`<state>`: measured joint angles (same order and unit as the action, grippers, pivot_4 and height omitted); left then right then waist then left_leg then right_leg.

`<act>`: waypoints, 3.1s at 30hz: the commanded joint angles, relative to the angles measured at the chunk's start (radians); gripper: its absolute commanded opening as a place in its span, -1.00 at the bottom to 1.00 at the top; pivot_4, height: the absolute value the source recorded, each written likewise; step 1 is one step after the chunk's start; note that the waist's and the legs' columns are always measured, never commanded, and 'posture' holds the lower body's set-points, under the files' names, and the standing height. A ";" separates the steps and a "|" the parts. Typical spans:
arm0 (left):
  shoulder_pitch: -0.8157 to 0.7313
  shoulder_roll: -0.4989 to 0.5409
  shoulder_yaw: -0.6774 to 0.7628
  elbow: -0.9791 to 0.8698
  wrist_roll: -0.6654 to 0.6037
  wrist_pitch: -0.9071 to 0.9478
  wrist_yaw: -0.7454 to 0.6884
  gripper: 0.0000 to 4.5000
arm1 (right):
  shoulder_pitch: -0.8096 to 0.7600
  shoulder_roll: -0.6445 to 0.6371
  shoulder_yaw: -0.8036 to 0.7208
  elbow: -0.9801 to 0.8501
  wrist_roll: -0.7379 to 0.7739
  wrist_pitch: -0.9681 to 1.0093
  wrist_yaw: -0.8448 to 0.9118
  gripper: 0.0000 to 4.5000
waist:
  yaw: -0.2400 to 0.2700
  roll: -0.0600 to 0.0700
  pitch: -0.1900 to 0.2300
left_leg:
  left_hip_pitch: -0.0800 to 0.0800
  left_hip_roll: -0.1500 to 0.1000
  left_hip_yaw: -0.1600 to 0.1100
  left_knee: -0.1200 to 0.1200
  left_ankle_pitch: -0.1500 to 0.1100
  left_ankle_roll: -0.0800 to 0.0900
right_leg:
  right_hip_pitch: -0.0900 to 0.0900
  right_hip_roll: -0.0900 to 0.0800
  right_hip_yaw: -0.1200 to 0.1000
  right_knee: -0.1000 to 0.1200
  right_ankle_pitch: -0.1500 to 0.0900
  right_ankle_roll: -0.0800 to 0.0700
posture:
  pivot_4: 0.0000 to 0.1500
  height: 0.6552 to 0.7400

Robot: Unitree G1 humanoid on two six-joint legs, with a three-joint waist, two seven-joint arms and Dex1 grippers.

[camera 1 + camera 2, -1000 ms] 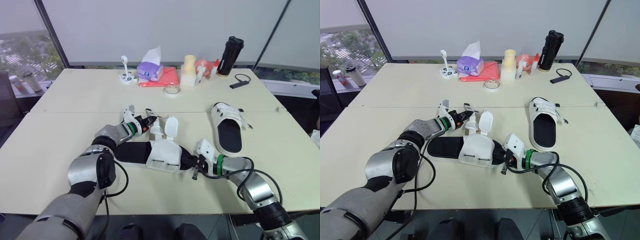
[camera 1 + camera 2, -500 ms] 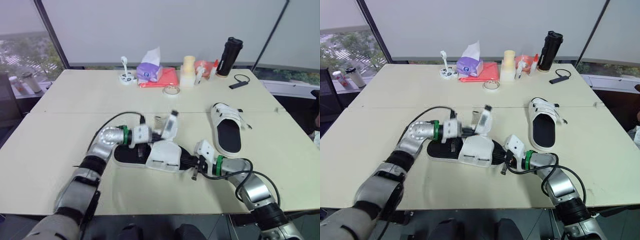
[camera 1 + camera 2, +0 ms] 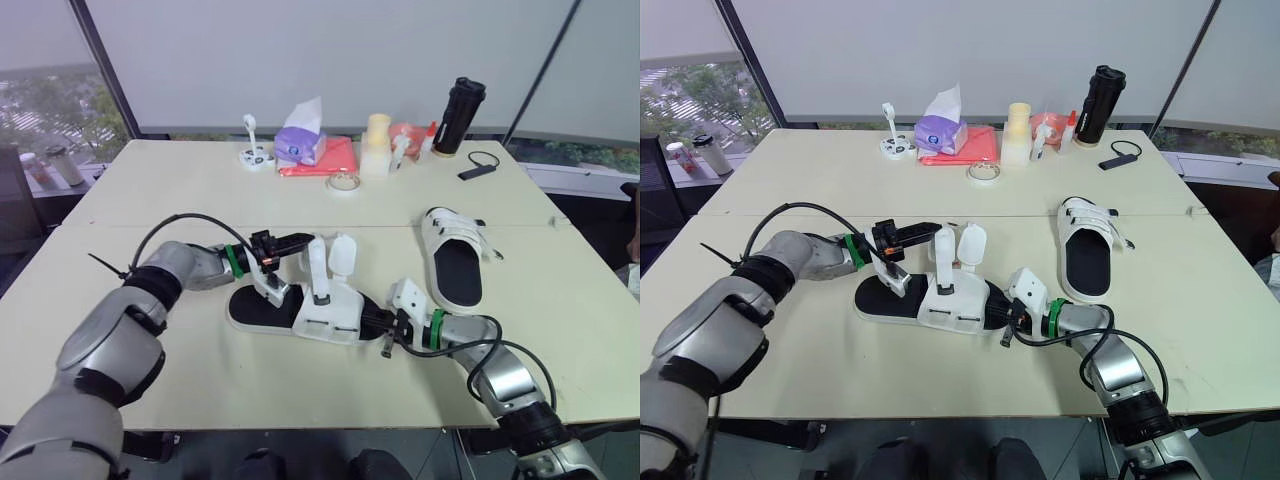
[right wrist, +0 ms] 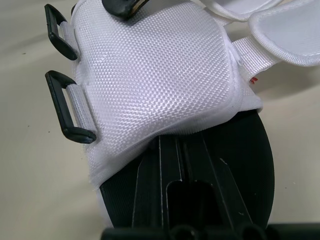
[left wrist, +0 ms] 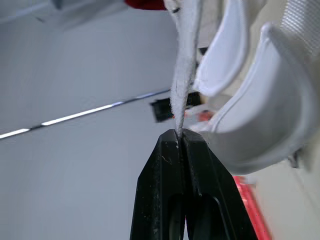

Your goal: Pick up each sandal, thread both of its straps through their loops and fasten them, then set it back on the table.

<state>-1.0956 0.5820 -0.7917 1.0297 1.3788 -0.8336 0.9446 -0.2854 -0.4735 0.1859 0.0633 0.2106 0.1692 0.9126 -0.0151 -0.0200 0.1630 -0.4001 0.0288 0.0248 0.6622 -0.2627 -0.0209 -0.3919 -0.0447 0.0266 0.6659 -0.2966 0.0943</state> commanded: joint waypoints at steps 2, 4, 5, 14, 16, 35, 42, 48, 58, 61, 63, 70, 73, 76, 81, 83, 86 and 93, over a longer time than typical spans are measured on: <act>-0.036 0.022 -0.047 -0.015 0.009 -0.022 0.190 -0.98 | 0.009 -0.001 0.021 0.068 -0.043 0.021 -0.014 -1.00 | 0.002 0.000 0.000 | 0.000 0.000 0.000 0.000 0.000 0.000 | 0.000 0.000 0.000 0.000 0.000 0.000 | 1.00 1.00; -0.041 0.032 -0.063 -0.005 0.003 -0.035 0.211 -0.74 | 0.008 -0.001 0.021 0.072 -0.042 0.019 -0.013 -1.00 | 0.003 0.000 0.000 | 0.000 0.000 0.001 0.000 0.000 0.000 | 0.000 0.000 0.000 0.000 0.000 0.000 | 1.00 1.00; -0.044 0.035 -0.071 0.002 0.000 -0.039 0.211 -0.60 | 0.007 -0.001 0.022 0.075 -0.042 0.019 -0.013 -1.00 | 0.003 0.000 0.000 | 0.000 0.000 0.002 0.000 0.000 0.000 | 0.000 0.000 0.000 0.000 0.000 0.000 | 1.00 1.00; -0.032 0.077 -0.022 0.083 -0.160 -0.188 0.031 0.73 | -0.011 0.005 0.025 0.107 -0.045 0.007 -0.013 -1.00 | 0.003 0.000 0.000 | 0.000 0.000 0.002 0.000 0.000 0.000 | 0.000 0.000 0.000 0.000 0.000 0.000 | 1.00 1.00; -0.017 0.101 0.037 0.114 -0.272 -0.256 -0.093 0.73 | -0.013 0.005 0.025 0.114 -0.045 0.002 -0.013 -1.00 | 0.001 0.000 0.000 | 0.000 0.000 0.002 0.000 0.000 0.000 | 0.000 0.000 0.000 0.000 0.000 0.000 | 1.00 1.00; 0.401 0.094 0.769 -0.905 -2.283 1.760 -1.792 0.73 | -0.041 0.029 0.062 0.169 -0.052 -0.003 0.013 -1.00 | -0.008 0.000 -0.001 | 0.005 0.004 -0.003 0.000 0.000 0.000 | 0.005 0.000 0.000 0.000 0.000 -0.001 | 1.00 1.00; 0.372 0.060 0.842 -0.871 -2.341 1.988 -1.764 0.73 | -0.045 0.032 0.061 0.174 -0.053 0.006 0.008 -1.00 | -0.006 0.000 -0.001 | 0.010 0.003 -0.003 -0.001 0.000 0.000 | 0.010 0.001 0.000 -0.001 -0.001 -0.001 | 1.00 1.00; 0.382 -0.006 0.803 -0.900 -2.298 1.983 -1.792 0.73 | -0.042 0.043 0.063 0.165 -0.052 0.016 -0.005 -1.00 | -0.007 0.000 -0.001 | 0.010 0.003 -0.003 -0.001 0.000 0.000 | 0.010 0.001 0.001 -0.001 -0.001 -0.002 | 1.00 1.00; 0.379 -0.077 0.768 -0.859 -2.198 1.937 -1.843 0.73 | -0.031 0.051 0.063 0.133 -0.049 0.047 -0.025 -1.00 | -0.009 0.000 -0.001 | 0.010 0.003 -0.003 -0.002 0.000 0.000 | 0.010 0.000 0.001 -0.001 -0.002 -0.003 | 1.00 1.00; 0.365 -0.108 0.754 -0.822 -2.166 1.917 -1.854 0.73 | -0.027 0.052 0.064 0.121 -0.047 0.054 -0.029 -1.00 | -0.009 0.000 -0.001 | 0.010 0.003 -0.003 -0.002 0.000 0.000 | 0.009 0.000 0.001 -0.002 -0.002 -0.003 | 1.00 1.00; 0.356 -0.129 0.750 -0.802 -2.150 1.906 -1.862 0.73 | -0.026 0.052 0.064 0.117 -0.046 0.055 -0.032 -1.00 | -0.008 0.000 -0.001 | 0.010 0.003 -0.003 -0.002 0.000 0.000 | 0.009 0.000 0.001 -0.002 -0.002 -0.003 | 1.00 1.00; 0.347 -0.162 0.773 -0.788 -2.140 1.898 -1.881 -0.29 | -0.015 0.053 0.061 0.102 -0.050 0.060 -0.041 -1.00 | -0.009 0.000 -0.001 | 0.010 0.003 -0.002 -0.004 0.000 0.000 | 0.008 0.000 0.002 -0.002 -0.002 -0.003 | 1.00 1.00; 0.345 -0.161 0.781 -0.789 -2.138 1.899 -1.884 -0.96 | -0.012 0.053 0.060 0.099 -0.050 0.062 -0.045 -1.00 | -0.009 0.000 -0.001 | 0.010 0.003 -0.002 -0.005 0.000 0.000 | 0.008 0.000 0.002 -0.002 -0.002 -0.004 | 1.00 1.00; 0.340 -0.174 0.783 -0.782 -2.125 1.886 -1.878 -0.99 | -0.010 0.052 0.061 0.099 -0.050 0.060 -0.045 -1.00 | -0.009 -0.001 -0.001 | 0.010 0.003 -0.002 -0.006 0.000 0.000 | 0.007 0.000 0.002 -0.002 -0.002 -0.004 | 1.00 1.00; 0.303 -0.188 0.817 -0.744 -2.146 1.916 -1.882 -0.99 | -0.015 0.055 0.062 0.106 -0.051 0.058 -0.045 -1.00 | -0.009 -0.001 -0.001 | 0.010 0.003 -0.002 -0.007 0.000 0.000 | 0.007 0.000 0.002 -0.003 -0.002 -0.004 | 1.00 1.00; 0.276 -0.174 0.838 -0.728 -2.178 1.961 -1.909 -0.99 | -0.016 0.056 0.062 0.108 -0.051 0.058 -0.044 -1.00 | -0.011 -0.001 -0.001 | 0.010 0.003 -0.002 -0.008 0.000 0.000 | 0.006 0.000 0.002 -0.003 -0.002 -0.004 | 1.00 1.00; 0.257 -0.143 0.826 -0.725 -2.188 2.000 -1.967 -0.99 | -0.015 0.057 0.062 0.109 -0.052 0.059 -0.041 -1.00 | -0.016 -0.001 -0.001 | 0.010 0.003 -0.002 -0.011 0.000 0.000 | 0.005 0.000 0.002 -0.003 -0.002 -0.004 | 1.00 1.00; 0.263 -0.082 0.707 -0.734 -2.141 1.997 -2.106 -0.99 | -0.018 0.075 0.055 0.107 -0.044 0.065 -0.053 -1.00 | -0.027 -0.001 -0.001 | 0.010 0.003 -0.002 -0.013 0.000 0.000 | 0.004 0.000 0.002 -0.003 -0.003 -0.005 | 1.00 1.00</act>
<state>-0.8284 0.4977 -0.0727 0.3107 -0.7709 1.1725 -1.1347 -0.3327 -0.4046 0.2077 0.1179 0.2003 0.1850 0.8706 -0.0421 -0.0212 0.1623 -0.3906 0.0315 0.0225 0.6493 -0.2628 -0.0211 -0.3877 -0.0444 0.0286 0.6627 -0.2997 0.0890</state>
